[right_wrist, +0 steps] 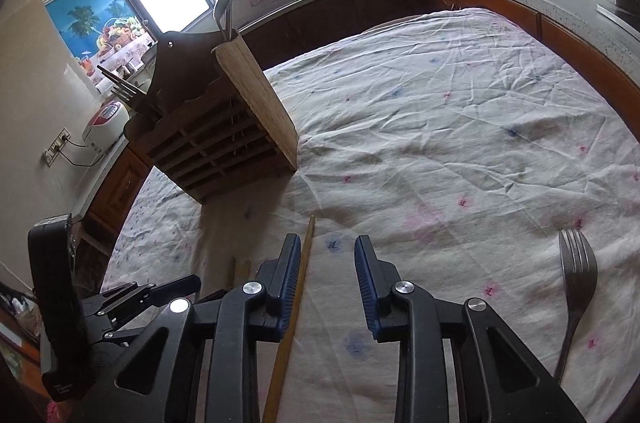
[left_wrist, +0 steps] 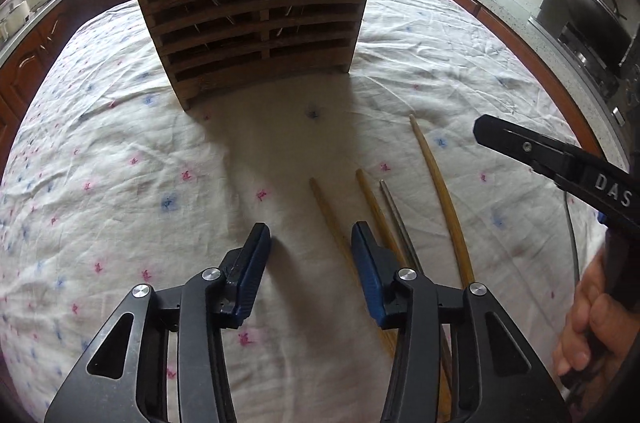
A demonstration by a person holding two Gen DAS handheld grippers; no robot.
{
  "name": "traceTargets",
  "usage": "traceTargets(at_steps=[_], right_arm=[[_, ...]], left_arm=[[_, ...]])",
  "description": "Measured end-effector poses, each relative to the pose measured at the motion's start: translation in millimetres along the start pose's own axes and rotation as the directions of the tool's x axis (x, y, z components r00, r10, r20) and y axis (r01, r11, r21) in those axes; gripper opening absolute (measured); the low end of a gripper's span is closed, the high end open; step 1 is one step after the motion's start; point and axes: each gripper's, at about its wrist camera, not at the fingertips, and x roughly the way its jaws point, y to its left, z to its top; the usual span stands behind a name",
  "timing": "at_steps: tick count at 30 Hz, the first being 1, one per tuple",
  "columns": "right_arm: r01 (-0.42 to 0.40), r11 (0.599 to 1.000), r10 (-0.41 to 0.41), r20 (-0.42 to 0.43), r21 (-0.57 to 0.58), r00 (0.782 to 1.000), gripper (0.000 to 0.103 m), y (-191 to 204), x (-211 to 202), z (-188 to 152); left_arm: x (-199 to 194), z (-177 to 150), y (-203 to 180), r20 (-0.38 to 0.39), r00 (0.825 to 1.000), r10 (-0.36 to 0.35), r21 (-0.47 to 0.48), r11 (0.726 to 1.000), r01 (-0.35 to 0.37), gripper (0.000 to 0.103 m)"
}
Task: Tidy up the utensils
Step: 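Close the left tool on a wooden chopstick while the right tool grasps another, then lift the wooden chopsticks with both tools and carry them above the holder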
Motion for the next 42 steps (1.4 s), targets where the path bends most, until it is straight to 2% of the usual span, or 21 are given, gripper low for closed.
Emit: traceTargets(at_steps=[4, 8, 11, 13, 15, 16, 17, 19, 21, 24, 28, 31, 34, 36, 42], right_arm=[[0.020, 0.998, -0.023, -0.040, -0.053, 0.999, 0.025, 9.3, 19.3, 3.9], [0.044, 0.993, -0.052, -0.078, -0.109, 0.996, 0.021, 19.2, 37.1, 9.9], [0.071, 0.982, -0.090, -0.104, -0.172, 0.990, 0.021, 28.5, 51.5, 8.8], [0.100, 0.971, -0.124, -0.099, -0.220, 0.987, 0.021, 35.0, 55.1, 9.2], [0.127, 0.960, -0.154, -0.091, -0.251, 0.984, 0.017, 39.5, 56.8, 8.0], [0.144, 0.952, -0.172, -0.082, -0.271, 0.982, 0.011, 41.4, 56.8, 6.2], [0.146, 0.949, -0.174, -0.077, -0.279, 0.982, 0.010, 42.1, 56.5, 4.9], [0.118, 0.962, -0.143, -0.086, -0.247, 0.986, 0.007, 38.0, 53.8, 5.0], [0.066, 0.979, -0.086, -0.094, -0.193, 0.992, 0.005, 33.5, 48.0, 7.4], [0.017, 0.988, -0.028, -0.072, -0.151, 0.997, 0.005, 33.2, 28.6, 10.1], [-0.045, 0.991, 0.041, -0.031, -0.124, 0.999, 0.004, 38.5, -3.4, 12.7], [-0.054, 0.989, 0.054, -0.005, -0.141, 0.999, 0.004, 47.8, -22.0, 13.1], [-0.043, 0.988, 0.046, 0.014, -0.146, 0.999, 0.004, 52.1, -31.3, 11.1], [-0.042, 0.990, 0.045, 0.021, -0.131, 0.999, 0.004, 48.6, -35.4, 8.4], [-0.044, 0.995, 0.047, 0.038, -0.086, 0.998, 0.004, 32.7, -48.4, 2.4]], left_arm=[[-0.3, 5.5, 12.6, -0.019, 0.998, -0.061, -0.053, 0.997, 0.060, 0.041], [1.9, 11.0, 12.9, -0.026, 0.998, -0.050, -0.061, 0.997, 0.048, 0.042], [6.9, 14.6, 3.6, -0.013, 1.000, -0.007, -0.014, 1.000, 0.007, 0.041], [8.6, 14.5, -2.2, 0.003, 0.999, 0.041, 0.019, 0.999, -0.041, 0.030], [9.1, 14.3, -4.3, 0.019, 0.999, 0.050, 0.038, 0.998, -0.050, 0.015], [11.0, 15.6, -4.6, 0.022, 0.999, 0.049, 0.043, 0.998, -0.050, 0.011], [10.9, 15.9, -4.9, 0.022, 0.998, 0.052, 0.046, 0.998, -0.053, 0.009], [10.4, 16.7, -3.1, 0.020, 0.999, 0.046, 0.038, 0.998, -0.047, 0.008], [4.0, 16.5, 2.5, 0.028, 1.000, 0.010, 0.018, 1.000, -0.010, 0.000], [-14.4, 15.5, 11.5, 0.059, 0.997, -0.053, -0.013, 0.998, 0.054, 0.000], [-45.9, 11.7, 20.1, 0.111, 0.990, -0.085, -0.015, 0.996, 0.087, 0.000], [-53.2, 9.6, 25.6, 0.096, 0.989, -0.113, -0.016, 0.993, 0.115, 0.000], [-40.5, 9.2, 23.0, 0.052, 0.994, -0.092, -0.025, 0.995, 0.093, 0.004], [-30.0, 10.6, 18.8, 0.027, 0.998, -0.052, -0.017, 0.998, 0.053, 0.025], [7.5, 14.3, 1.5, -0.042, 0.999, 0.005, 0.023, 1.000, -0.004, 0.026]])
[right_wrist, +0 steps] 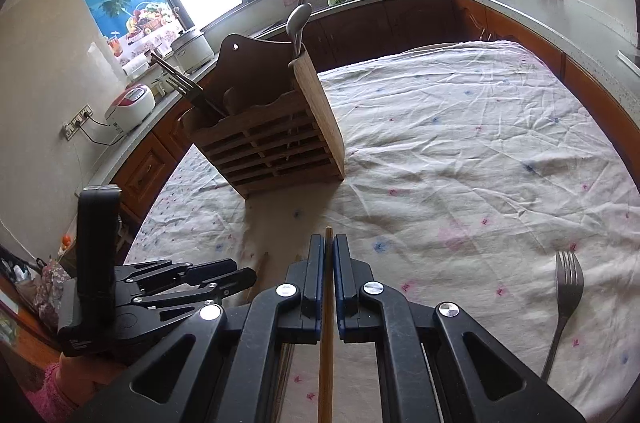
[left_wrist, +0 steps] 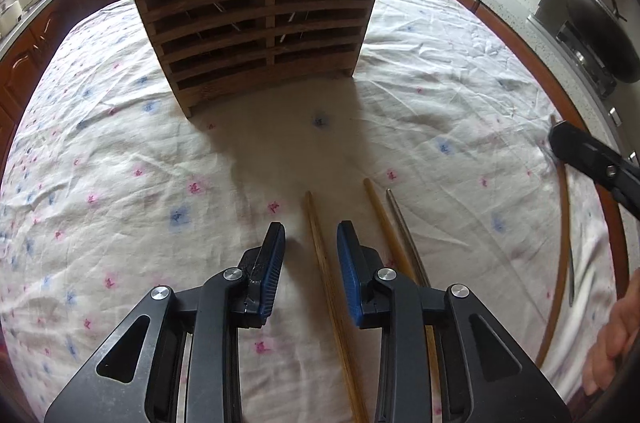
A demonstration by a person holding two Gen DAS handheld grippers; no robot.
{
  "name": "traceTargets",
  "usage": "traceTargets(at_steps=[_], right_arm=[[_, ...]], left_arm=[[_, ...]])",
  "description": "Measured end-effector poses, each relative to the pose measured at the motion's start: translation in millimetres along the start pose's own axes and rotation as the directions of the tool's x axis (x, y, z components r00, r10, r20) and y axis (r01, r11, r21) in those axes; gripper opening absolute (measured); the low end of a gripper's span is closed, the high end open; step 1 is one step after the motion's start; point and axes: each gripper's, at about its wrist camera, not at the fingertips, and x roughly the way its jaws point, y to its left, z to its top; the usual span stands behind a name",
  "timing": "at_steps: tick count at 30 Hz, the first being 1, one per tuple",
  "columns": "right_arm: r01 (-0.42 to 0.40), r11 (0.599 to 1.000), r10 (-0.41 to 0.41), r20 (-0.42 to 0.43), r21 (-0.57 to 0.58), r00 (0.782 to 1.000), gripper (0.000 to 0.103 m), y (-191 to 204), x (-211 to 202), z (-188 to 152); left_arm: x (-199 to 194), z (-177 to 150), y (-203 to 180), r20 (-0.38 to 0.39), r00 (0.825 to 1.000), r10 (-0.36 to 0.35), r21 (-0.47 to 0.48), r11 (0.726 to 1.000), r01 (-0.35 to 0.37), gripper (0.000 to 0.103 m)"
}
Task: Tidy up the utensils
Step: 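Lift the wooden chopsticks with both tools and carry them above the holder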
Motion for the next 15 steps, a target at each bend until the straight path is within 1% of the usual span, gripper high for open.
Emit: traceTargets(at_steps=[2, 3, 5, 6, 9, 11, 15], right_arm=[[0.001, 1.000, -0.002, 0.008, 0.007, 1.000, 0.005, -3.5, -4.9, -0.4], [0.002, 1.000, -0.002, 0.011, 0.009, 1.000, 0.005, -4.4, -7.0, 0.0], [0.002, 1.000, -0.002, 0.018, 0.010, 1.000, 0.005, -4.9, -10.7, 0.6], [0.000, 1.000, 0.000, 0.022, 0.011, 1.000, 0.005, -4.8, -12.4, 0.5], [-0.008, 1.000, 0.008, 0.040, 0.004, 0.999, 0.004, -0.3, -19.9, 1.6], [-0.016, 1.000, 0.016, 0.057, -0.005, 0.998, 0.004, 4.4, -27.4, 2.7], [-0.033, 0.999, 0.035, 0.092, -0.027, 0.995, 0.004, 15.7, -43.7, 6.2]], left_arm=[[4.1, 1.8, -8.5, 0.017, 0.999, 0.048, 0.044, 0.998, -0.049, 0.026], [4.5, 3.1, -11.5, 0.022, 0.998, 0.059, 0.058, 0.996, -0.060, 0.022], [5.3, 4.9, -12.9, 0.027, 0.998, 0.049, 0.068, 0.996, -0.051, 0.007], [4.6, 4.8, -12.0, 0.025, 0.999, 0.042, 0.065, 0.997, -0.043, 0.005], [-11.1, -0.9, -7.3, 0.058, 0.998, 0.018, 0.054, 0.998, -0.022, 0.004], [-30.8, -5.5, -2.2, 0.099, 0.995, -0.019, 0.036, 0.999, 0.015, 0.004], [-79.5, -16.9, 9.3, 0.186, 0.979, -0.083, 0.008, 0.997, 0.083, 0.004]])
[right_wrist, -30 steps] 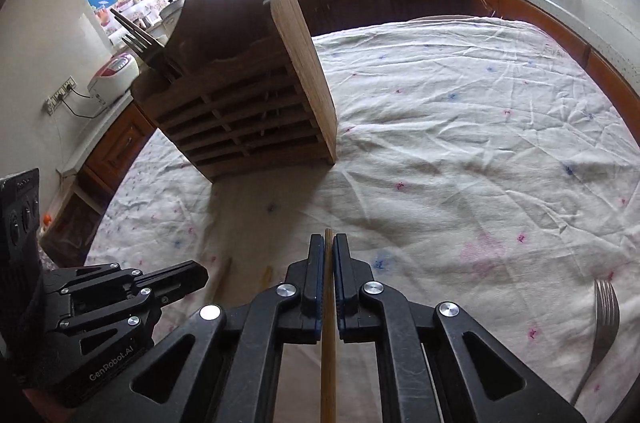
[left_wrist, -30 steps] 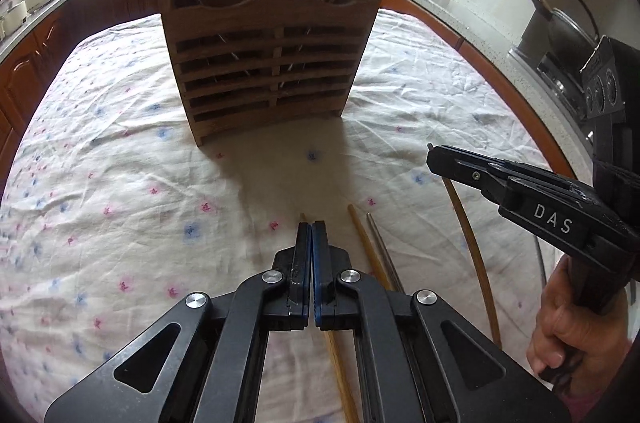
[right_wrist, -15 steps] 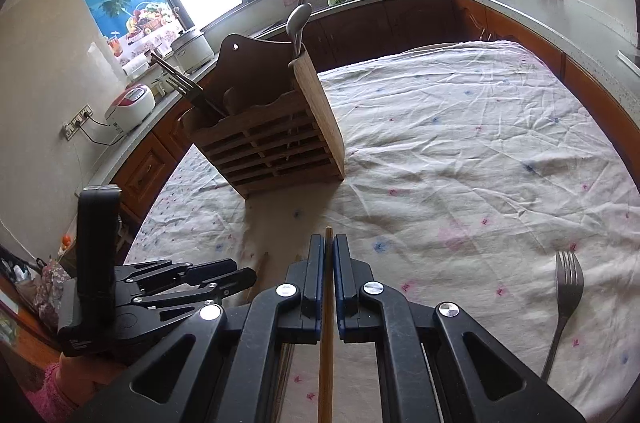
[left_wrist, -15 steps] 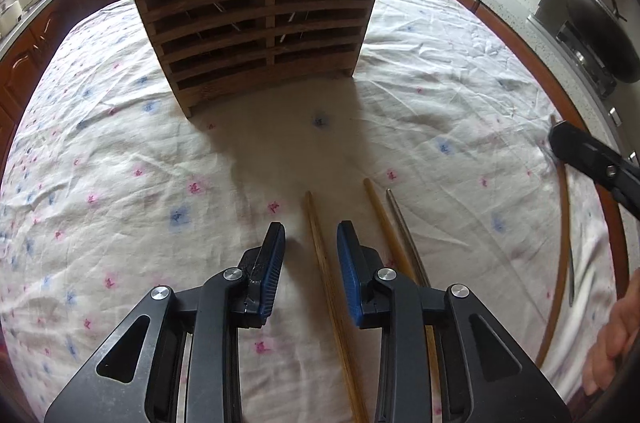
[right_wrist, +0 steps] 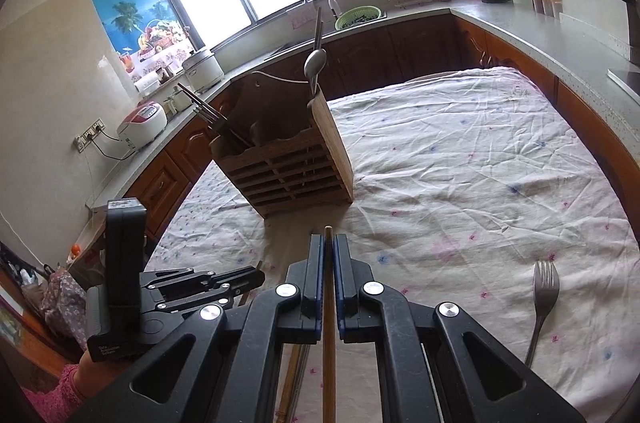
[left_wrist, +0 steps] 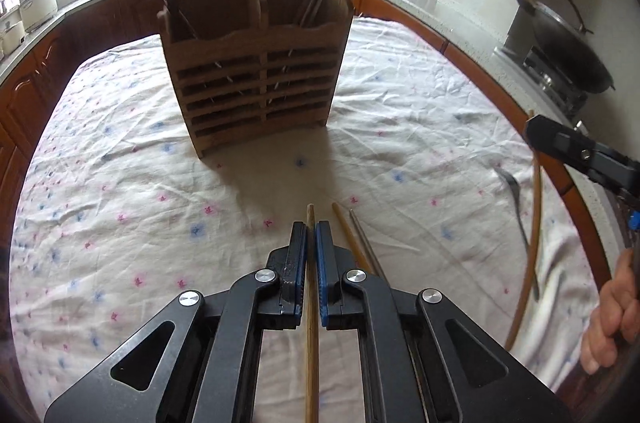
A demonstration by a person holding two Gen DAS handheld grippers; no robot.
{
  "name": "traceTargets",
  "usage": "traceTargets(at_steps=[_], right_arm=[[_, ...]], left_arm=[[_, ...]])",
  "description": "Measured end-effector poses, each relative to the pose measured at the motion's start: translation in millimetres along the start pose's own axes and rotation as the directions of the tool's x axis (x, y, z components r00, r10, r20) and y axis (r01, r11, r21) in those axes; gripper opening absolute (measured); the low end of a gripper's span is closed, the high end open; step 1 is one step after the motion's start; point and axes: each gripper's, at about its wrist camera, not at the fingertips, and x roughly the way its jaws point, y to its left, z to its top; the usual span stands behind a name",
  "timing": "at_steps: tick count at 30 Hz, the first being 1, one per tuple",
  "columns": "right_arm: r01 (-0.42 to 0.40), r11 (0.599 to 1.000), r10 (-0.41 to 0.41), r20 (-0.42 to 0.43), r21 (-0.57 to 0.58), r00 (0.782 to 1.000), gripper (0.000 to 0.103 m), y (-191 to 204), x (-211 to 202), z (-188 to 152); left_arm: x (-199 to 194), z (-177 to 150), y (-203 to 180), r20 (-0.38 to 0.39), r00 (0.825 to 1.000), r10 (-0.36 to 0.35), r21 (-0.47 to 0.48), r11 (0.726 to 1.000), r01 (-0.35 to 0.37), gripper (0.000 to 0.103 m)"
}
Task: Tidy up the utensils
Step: 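Lift the wooden chopsticks with both tools and carry them above the holder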
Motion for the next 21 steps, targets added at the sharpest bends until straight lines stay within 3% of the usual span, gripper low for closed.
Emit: traceTargets(at_steps=[4, 9, 21], right_arm=[[-0.018, 1.000, 0.018, 0.029, -0.020, 0.999, 0.005, 12.1, -12.7, 3.6], [-0.026, 0.999, 0.028, 0.054, -0.046, 0.998, 0.005, 26.2, -25.6, 4.8], [-0.034, 0.995, 0.045, 0.118, -0.092, 0.992, 0.005, 49.5, -56.0, 9.3]], left_arm=[[-42.6, 0.3, 9.1, 0.074, 0.996, -0.051, -0.029, 0.998, 0.053, 0.004], [-80.8, -3.7, 6.1, 0.145, 0.988, -0.057, -0.040, 0.997, 0.063, 0.004], [-132.3, -8.1, 15.4, 0.276, 0.960, -0.050, -0.067, 0.995, 0.071, 0.004]])
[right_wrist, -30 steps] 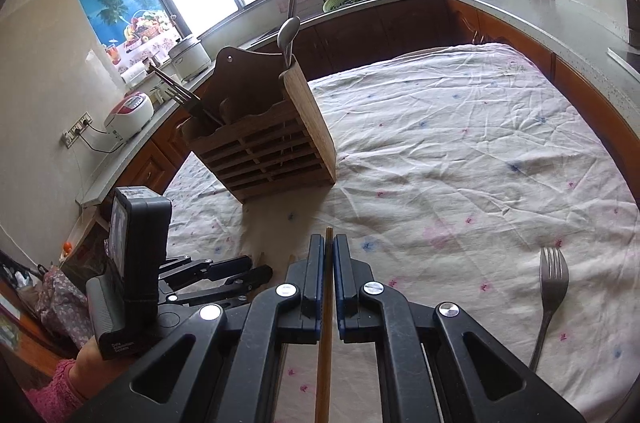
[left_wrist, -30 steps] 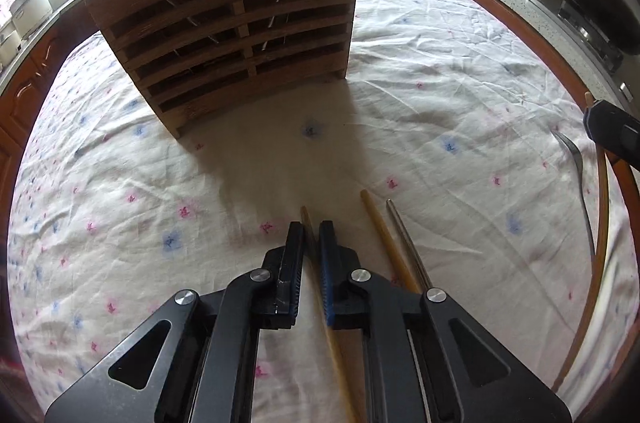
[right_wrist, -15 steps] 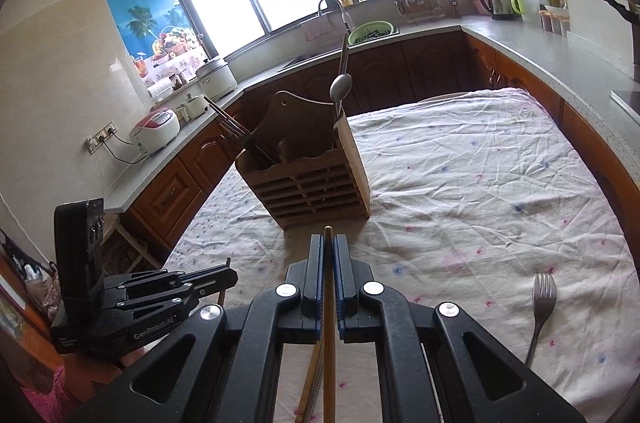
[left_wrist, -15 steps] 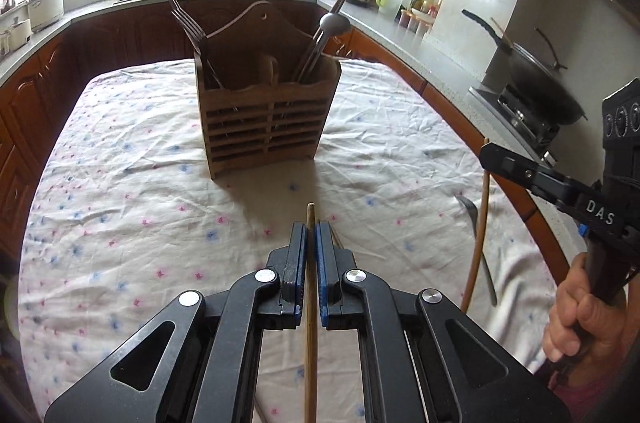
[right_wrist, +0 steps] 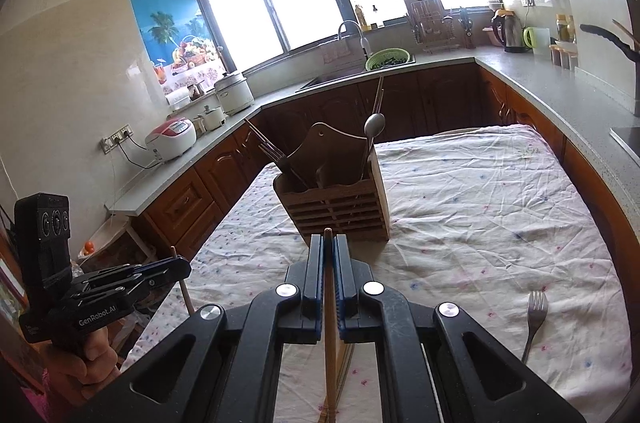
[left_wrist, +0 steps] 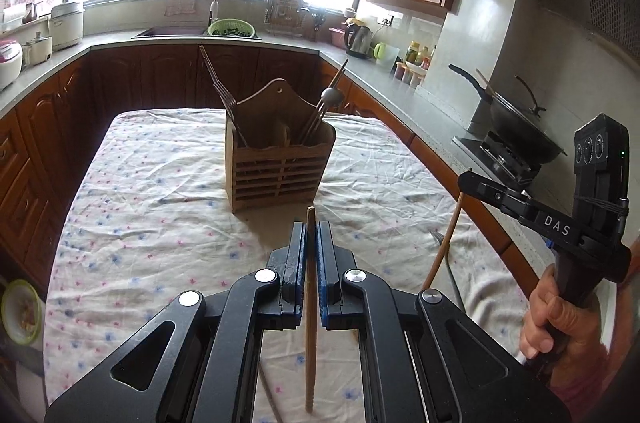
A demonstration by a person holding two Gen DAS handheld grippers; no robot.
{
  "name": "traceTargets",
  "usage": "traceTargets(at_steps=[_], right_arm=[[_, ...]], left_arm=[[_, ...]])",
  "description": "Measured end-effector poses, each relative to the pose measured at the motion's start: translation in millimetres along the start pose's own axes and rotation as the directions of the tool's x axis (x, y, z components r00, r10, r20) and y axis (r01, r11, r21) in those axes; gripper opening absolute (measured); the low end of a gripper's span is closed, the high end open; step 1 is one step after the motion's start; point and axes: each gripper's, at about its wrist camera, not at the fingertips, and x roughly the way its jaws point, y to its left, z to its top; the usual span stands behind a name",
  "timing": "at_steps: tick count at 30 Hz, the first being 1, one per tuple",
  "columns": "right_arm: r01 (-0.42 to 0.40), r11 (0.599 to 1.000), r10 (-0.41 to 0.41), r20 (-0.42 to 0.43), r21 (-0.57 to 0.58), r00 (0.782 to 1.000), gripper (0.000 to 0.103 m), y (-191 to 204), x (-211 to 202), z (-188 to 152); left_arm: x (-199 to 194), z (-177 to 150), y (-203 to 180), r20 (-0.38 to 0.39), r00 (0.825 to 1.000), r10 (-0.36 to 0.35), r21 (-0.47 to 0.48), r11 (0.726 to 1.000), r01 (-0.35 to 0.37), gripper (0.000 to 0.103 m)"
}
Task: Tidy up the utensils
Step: 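Lift the wooden chopsticks with both tools and carry them above the holder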
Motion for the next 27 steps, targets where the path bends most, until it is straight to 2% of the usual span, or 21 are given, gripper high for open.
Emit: traceTargets(at_steps=[11, 18, 27], right_arm=[[0.004, 1.000, -0.002, 0.051, -0.031, 0.999, 0.004, 11.7, -9.1, 15.0], [0.005, 0.999, -0.003, 0.060, -0.035, 0.998, 0.005, 13.0, -3.2, 22.1], [0.026, 0.998, -0.020, 0.104, -0.056, 0.994, 0.004, 14.8, 5.5, 40.4]], left_arm=[[-12.8, 16.5, 9.9, 0.078, 0.997, 0.023, -0.027, 0.999, -0.021, 0.004], [-13.9, 29.6, 17.6, 0.121, 0.992, 0.018, -0.052, 0.999, -0.011, 0.004], [-14.2, 52.0, 24.8, 0.203, 0.978, 0.041, -0.065, 0.997, -0.028, 0.004]])
